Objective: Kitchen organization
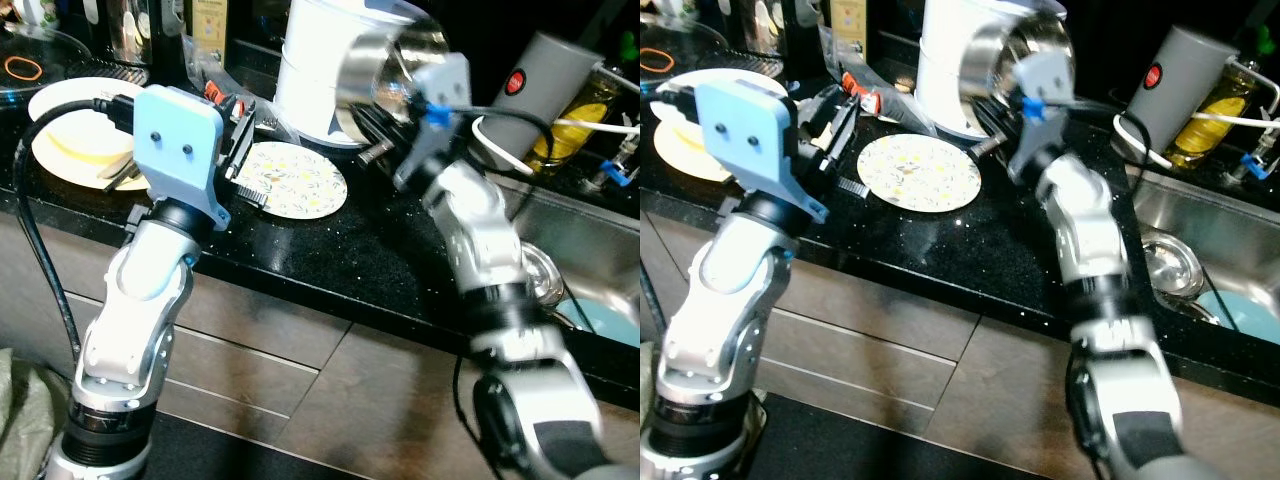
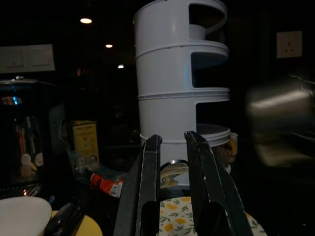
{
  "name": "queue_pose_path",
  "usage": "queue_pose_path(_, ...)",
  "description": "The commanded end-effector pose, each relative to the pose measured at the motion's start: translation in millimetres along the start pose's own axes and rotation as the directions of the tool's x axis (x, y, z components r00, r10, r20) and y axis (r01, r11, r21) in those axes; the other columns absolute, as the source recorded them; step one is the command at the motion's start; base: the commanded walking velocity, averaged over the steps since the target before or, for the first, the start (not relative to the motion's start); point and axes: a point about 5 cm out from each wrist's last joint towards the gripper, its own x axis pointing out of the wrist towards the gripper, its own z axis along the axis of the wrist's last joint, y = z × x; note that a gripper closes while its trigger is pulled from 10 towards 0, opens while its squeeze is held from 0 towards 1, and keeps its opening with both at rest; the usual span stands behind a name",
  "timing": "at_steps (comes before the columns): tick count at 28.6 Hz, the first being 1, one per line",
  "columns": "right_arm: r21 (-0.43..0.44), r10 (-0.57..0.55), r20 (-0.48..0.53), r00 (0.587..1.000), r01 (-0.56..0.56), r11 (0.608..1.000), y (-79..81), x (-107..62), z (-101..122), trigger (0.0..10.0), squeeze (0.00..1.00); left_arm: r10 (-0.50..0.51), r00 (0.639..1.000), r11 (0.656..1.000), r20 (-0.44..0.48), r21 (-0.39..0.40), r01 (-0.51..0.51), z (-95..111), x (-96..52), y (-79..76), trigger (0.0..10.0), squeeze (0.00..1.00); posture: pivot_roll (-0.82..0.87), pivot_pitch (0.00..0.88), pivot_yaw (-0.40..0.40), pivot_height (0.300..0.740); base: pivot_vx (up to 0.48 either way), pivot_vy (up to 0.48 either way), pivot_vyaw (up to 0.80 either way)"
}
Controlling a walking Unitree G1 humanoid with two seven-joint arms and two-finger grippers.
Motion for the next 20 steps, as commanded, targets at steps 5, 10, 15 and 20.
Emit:
queue_pose_path(5, -0.081, -0.118, 0.054, 0.992, 0.122, 0.989, -8.1, -20.1, 10.0, 0.0, 0.0, -0.027, 1.0, 1.0, 0.005, -0.003, 0.027, -0.3, 0.3, -5.9, 10.0, 0.0, 0.14, 0.025, -0.223, 0.74, 0.0, 0.0, 0.0)
queue_pose_path(10, -0.062, -0.112, 0.049, 0.993, 0.115, 0.991, 13.7, -29.4, 9.1, 10.0, 0.0, -0.037, 0.999, 0.999, -0.002, 0.01, 0.037, -1.0, 0.5, -6.4, 10.0, 0.0, 0.14, 0.028, -0.218, 0.74, 0.0, 0.0, 0.0)
queue_pose_path(15, -0.058, -0.106, 0.06, 0.993, 0.109, 0.992, 22.1, -28.0, 11.0, 10.0, 0.0, -0.043, 0.999, 0.999, -0.004, 0.015, 0.043, -1.6, 2.2, -6.5, 10.0, 0.0, 0.14, 0.026, -0.213, 0.74, 0.0, -0.184, 0.0)
queue_pose_path(20, -0.048, -0.104, 0.065, 0.992, 0.107, 0.993, 27.1, -27.7, 12.3, 10.0, 0.0, -0.041, 0.999, 0.999, -0.003, 0.016, 0.041, -1.6, 2.7, -6.1, 10.0, 0.0, 0.14, 0.026, -0.213, 0.74, 0.0, -0.359, 0.0)
